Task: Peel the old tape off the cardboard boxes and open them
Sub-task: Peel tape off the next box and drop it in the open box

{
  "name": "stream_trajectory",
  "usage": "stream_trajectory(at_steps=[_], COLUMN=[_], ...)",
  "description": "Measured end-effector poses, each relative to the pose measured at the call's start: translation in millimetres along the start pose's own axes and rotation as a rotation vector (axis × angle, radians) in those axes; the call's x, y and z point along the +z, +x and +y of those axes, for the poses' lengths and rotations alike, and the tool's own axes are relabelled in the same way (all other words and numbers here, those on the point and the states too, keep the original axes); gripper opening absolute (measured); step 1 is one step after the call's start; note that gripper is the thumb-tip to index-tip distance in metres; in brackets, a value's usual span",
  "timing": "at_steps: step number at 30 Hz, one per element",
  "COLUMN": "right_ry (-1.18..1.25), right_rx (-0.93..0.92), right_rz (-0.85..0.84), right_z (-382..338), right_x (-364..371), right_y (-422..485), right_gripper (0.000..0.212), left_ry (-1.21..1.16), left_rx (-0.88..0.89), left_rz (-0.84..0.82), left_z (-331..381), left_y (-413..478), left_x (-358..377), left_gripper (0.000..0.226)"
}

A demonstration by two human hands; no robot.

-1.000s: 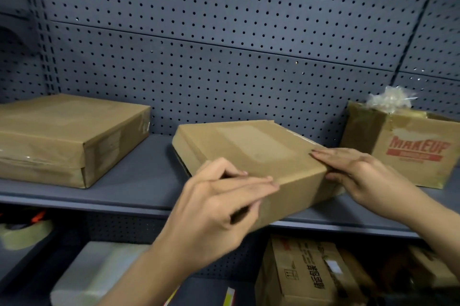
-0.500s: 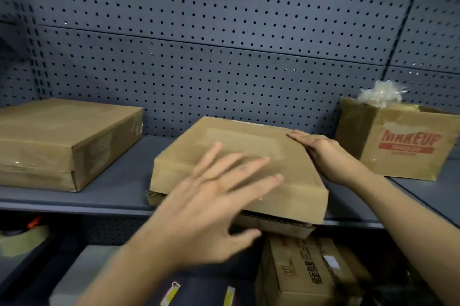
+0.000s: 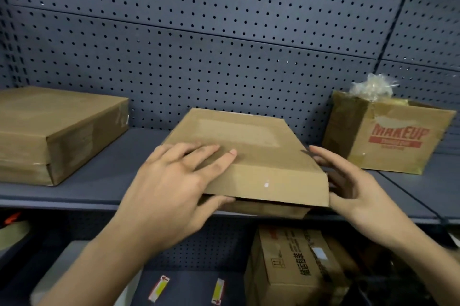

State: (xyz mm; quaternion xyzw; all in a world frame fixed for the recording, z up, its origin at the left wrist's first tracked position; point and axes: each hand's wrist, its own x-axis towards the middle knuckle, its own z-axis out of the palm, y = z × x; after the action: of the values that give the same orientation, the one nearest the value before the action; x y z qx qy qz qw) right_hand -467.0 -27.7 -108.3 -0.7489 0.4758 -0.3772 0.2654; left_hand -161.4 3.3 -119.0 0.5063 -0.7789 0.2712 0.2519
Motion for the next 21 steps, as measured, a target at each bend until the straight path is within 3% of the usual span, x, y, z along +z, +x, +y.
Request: stream_trajectory(at_steps=[3, 7, 11, 14, 17, 18, 21], right_ry=[0.135, 0.164, 0.032, -0.034, -0.134, -0.166, -0.168], right_rx=[0.048, 0.153, 0.190, 0.159, 0.108, 0.093, 0.087], right_rz=[0.070, 0.281, 0.421, 0.469, 0.382, 0.347, 0.304], right_z=[-10.0, -19.6, -20.4, -22.3, -25.8, -27.8, -30.1], right_x=[2.8, 32.6, 62.4, 68.2, 66.6, 64.7, 55.3], right_y=[-15.8, -15.4, -0.9, 7.9, 5.0, 3.6, 1.3], right_gripper=[0.077, 0.095, 0.105, 0.080, 0.054, 0.053, 0.055], left_ry=[-0.003, -0.015, 0.048, 0.058, 0.070, 0.053, -0.050], left_rx=[-0.017, -0.082, -0.047, -0.064, -0.073, -0.116, -0.294], left_rz=[0.004, -0.045, 0.036, -0.015, 0.024, 0.066, 0.194], left_z=[5.1, 2.6, 8.5, 7.8, 1.4, -0.2, -3.4], left_y=[7.9, 27.0, 40.3, 38.0, 29.9, 26.0, 11.2], left_x=[-10.2, -18.4, -22.9, -24.5, -24.8, -25.9, -28.6], left_gripper=[0.065, 0.086, 0.071, 0.063, 0.034, 0.034, 0.064])
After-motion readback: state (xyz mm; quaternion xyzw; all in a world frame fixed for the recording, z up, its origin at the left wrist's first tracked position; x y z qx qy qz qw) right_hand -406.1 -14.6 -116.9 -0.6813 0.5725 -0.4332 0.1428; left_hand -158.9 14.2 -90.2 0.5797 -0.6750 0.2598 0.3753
